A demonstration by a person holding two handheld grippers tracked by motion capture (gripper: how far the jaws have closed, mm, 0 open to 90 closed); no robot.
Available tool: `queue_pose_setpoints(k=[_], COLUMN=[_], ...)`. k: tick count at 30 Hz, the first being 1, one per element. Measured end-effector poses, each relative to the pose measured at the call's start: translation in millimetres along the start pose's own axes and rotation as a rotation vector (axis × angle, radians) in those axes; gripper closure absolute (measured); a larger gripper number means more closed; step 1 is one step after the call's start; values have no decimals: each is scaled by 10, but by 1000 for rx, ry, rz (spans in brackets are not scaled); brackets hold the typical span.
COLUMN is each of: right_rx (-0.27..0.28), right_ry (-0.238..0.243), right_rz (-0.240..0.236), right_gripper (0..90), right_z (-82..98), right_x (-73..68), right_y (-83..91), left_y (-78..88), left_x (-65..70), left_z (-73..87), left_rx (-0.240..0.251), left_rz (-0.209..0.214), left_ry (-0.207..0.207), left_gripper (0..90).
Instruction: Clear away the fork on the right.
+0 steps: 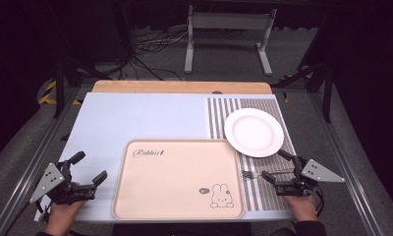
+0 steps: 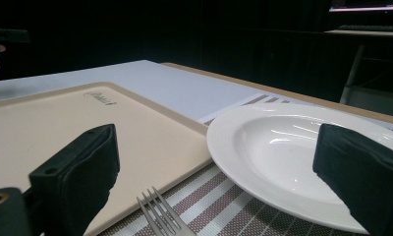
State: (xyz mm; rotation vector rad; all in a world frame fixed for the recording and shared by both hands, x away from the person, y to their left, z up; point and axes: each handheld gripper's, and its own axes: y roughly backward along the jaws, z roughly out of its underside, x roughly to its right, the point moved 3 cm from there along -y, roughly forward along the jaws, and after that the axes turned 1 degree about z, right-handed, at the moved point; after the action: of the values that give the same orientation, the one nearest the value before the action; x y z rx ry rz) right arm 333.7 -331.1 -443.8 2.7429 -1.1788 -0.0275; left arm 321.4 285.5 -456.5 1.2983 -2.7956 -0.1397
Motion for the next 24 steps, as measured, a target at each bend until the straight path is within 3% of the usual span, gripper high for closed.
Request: queue_pose_setpoints(k=[11,19,24], right_rx=[-66,-121,-222], right_ry=[8,49,92], right_rz=[-12,-27,-70], right_gripper=[28,30,63], right_z=[-163,-307,-403], right_x=[15,63,90], right_y=[-97,-184,-240], left_y=[16,24,19], left_x=[-4,-9,-3], left_z=[-4,-6,-7], left_rx=[0,1,0], left_rz=[-8,-8,-9], left_ry=[-4,-4,-6], left_gripper=[0,0,0])
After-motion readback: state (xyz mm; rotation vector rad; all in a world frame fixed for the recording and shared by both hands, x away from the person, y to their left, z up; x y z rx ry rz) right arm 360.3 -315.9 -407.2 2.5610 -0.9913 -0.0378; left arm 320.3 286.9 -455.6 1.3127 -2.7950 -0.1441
